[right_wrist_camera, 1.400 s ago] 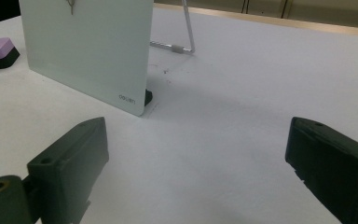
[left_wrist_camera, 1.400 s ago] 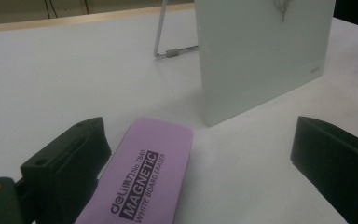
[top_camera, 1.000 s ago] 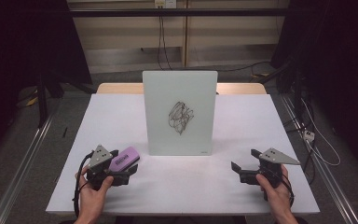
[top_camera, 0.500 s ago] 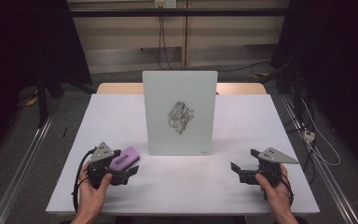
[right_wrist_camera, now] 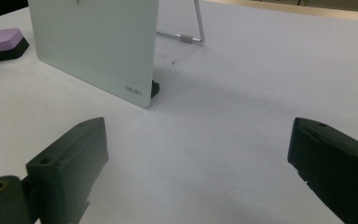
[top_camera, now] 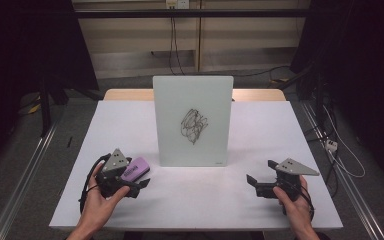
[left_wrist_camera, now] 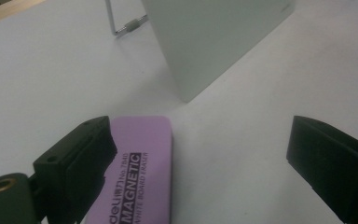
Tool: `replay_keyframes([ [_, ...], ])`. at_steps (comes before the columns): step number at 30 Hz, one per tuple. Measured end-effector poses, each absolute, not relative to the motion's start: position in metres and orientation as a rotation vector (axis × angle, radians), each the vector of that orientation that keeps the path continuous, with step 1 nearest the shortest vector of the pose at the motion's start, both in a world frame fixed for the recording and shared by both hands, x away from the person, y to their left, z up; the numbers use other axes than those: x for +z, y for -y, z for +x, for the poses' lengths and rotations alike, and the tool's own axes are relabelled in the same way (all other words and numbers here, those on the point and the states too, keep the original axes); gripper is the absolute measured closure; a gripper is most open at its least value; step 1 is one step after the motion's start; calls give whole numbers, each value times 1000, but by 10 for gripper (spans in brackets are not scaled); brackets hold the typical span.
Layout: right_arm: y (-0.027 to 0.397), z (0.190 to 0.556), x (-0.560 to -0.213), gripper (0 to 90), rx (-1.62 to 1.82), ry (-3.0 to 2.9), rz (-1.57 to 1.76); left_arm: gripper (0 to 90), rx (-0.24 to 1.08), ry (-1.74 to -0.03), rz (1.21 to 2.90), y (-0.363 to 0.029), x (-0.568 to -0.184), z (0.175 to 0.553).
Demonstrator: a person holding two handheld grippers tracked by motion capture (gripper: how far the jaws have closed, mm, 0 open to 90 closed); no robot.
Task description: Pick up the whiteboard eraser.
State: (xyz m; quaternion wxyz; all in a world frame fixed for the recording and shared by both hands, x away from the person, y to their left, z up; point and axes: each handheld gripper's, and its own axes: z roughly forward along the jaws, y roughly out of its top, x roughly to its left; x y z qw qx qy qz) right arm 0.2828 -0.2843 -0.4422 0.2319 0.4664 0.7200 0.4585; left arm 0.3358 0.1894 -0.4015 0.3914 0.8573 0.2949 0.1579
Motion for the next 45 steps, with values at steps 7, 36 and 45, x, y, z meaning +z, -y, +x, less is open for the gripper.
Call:
replay_keyframes([
  [7, 283, 284, -443, 47, 1257, -1993, 1277, 81, 385, -778, 2197, -192, -393, 350],
  [36, 278, 286, -445, 45, 1242, -2018, 1278, 139, 196, -831, 2444, -189, -400, 401],
  [45, 276, 288, -444, 45, 1244, -2025, 1271, 266, 148, -857, 2476, -196, -407, 396],
])
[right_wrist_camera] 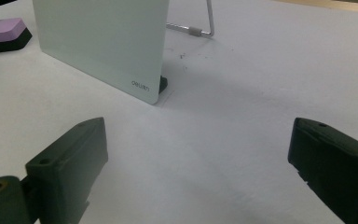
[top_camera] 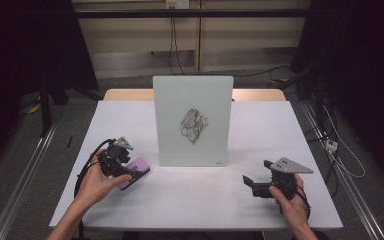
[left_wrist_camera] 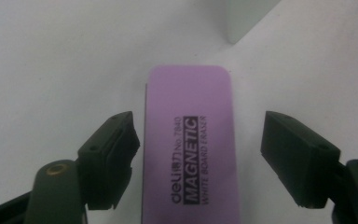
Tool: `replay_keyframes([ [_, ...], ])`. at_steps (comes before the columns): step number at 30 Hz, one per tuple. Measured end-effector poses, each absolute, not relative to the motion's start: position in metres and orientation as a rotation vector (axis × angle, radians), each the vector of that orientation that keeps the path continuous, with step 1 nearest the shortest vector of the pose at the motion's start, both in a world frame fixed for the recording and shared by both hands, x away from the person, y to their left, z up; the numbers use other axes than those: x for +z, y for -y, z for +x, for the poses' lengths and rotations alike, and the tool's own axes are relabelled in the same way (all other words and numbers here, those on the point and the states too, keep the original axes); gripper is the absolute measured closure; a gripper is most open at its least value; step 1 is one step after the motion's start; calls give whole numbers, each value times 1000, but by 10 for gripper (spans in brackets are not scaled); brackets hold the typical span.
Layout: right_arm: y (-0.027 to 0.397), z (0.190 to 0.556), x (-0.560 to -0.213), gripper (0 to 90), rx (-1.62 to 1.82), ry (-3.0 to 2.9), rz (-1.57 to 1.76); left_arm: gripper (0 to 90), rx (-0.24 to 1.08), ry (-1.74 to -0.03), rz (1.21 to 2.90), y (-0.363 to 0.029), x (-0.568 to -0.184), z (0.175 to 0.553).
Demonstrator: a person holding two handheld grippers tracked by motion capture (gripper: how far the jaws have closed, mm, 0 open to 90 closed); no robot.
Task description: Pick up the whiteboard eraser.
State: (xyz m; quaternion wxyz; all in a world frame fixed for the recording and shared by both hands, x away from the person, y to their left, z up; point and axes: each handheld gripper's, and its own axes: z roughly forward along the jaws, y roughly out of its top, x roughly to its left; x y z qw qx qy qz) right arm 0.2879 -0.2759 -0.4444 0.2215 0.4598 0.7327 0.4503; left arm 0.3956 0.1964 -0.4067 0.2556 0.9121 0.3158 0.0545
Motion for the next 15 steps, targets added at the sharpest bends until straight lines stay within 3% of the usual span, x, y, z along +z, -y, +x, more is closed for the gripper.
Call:
replay_keyframes([
  [7, 277, 287, -444, 45, 1245, -2025, 1273, 258, 157, -930, 2486, -205, -418, 400],
  [15, 279, 287, -444, 45, 1246, -2019, 1276, 327, 128, -919, 2518, -198, -422, 399],
])
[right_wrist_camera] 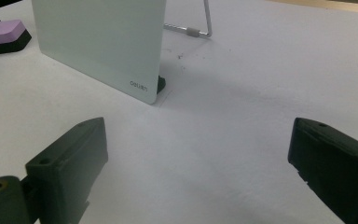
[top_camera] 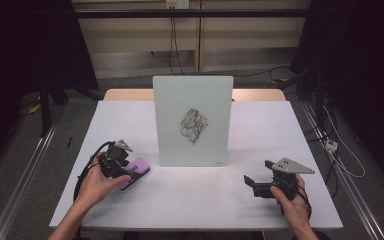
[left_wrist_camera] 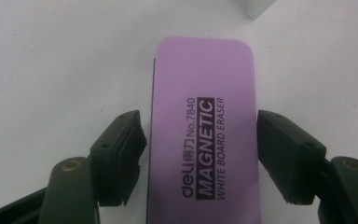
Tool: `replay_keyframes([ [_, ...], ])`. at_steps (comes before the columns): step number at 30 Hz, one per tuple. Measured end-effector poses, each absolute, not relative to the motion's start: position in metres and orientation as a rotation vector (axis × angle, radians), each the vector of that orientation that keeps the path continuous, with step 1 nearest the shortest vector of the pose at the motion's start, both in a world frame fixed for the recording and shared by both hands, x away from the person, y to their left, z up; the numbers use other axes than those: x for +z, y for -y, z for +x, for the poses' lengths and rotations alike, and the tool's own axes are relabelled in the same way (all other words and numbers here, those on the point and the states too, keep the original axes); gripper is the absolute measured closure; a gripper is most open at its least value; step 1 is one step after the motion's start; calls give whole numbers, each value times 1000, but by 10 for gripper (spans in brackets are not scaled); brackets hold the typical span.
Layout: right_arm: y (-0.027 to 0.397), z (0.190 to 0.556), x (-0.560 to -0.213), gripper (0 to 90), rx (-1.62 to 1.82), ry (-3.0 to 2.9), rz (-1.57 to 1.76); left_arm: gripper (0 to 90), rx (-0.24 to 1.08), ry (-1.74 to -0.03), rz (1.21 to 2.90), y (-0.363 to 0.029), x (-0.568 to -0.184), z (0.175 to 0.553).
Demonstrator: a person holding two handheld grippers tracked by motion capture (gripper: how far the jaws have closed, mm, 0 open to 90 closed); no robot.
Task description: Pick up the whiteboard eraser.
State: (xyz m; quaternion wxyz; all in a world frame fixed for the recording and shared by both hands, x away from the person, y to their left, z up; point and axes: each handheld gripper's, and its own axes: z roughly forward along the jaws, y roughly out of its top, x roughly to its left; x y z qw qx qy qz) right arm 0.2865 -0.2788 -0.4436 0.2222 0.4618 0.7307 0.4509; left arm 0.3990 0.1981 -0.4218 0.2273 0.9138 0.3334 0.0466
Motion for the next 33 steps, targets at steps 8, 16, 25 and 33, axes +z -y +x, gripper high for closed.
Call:
replay_keyframes([
  [8, 278, 287, -444, 45, 1242, -2027, 1278, 354, 117, -914, 2526, -194, -425, 400],
  [16, 278, 287, -445, 45, 1239, -2031, 1282, 406, 114, -912, 2536, -194, -425, 400],
  [25, 278, 287, -445, 45, 1238, -2036, 1279, 401, 98, -925, 2558, -194, -426, 400],
  [33, 278, 287, -445, 46, 1236, -2038, 1281, 410, 118, -915, 2562, -195, -425, 400],
])
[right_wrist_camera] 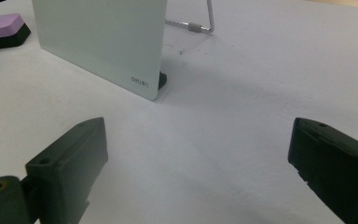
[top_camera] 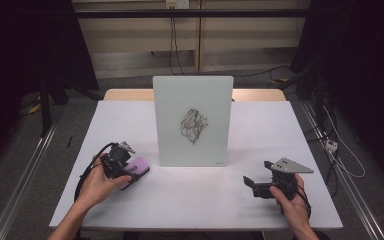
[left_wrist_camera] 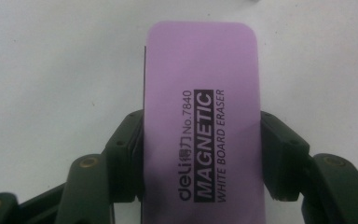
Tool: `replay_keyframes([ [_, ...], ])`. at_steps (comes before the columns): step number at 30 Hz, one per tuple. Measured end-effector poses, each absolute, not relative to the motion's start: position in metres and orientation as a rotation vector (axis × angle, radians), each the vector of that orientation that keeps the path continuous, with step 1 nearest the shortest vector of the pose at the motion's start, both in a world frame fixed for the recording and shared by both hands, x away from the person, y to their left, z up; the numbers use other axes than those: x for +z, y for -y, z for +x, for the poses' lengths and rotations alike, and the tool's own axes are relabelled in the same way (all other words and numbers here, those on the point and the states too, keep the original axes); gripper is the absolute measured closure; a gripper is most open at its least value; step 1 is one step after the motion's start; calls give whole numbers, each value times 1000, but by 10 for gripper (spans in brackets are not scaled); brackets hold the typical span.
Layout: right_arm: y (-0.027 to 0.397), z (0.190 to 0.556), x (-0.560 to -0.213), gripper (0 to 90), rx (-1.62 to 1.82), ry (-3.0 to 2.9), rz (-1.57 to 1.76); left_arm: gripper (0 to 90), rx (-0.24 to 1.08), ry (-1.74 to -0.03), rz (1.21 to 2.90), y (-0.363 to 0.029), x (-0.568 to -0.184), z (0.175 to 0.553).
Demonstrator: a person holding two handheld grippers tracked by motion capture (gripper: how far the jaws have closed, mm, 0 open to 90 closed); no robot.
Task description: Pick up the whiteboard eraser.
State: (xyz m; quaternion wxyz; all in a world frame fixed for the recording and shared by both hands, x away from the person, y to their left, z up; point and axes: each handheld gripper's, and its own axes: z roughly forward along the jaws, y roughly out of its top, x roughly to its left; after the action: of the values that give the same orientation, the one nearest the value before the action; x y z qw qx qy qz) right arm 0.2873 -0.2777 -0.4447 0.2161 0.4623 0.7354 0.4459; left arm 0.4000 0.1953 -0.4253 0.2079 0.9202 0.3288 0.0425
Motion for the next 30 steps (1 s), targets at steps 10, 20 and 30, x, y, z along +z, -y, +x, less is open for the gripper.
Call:
replay_keyframes([
  [10, 278, 288, -445, 46, 1239, -2036, 1286, 411, 164, -902, 2445, -203, -413, 396],
  [20, 275, 290, -446, 46, 1234, -2039, 1299, 411, 198, -866, 2312, -206, -404, 388],
  [30, 277, 288, -445, 46, 1234, -2043, 1287, 411, 263, -823, 2146, -209, -402, 378],
])
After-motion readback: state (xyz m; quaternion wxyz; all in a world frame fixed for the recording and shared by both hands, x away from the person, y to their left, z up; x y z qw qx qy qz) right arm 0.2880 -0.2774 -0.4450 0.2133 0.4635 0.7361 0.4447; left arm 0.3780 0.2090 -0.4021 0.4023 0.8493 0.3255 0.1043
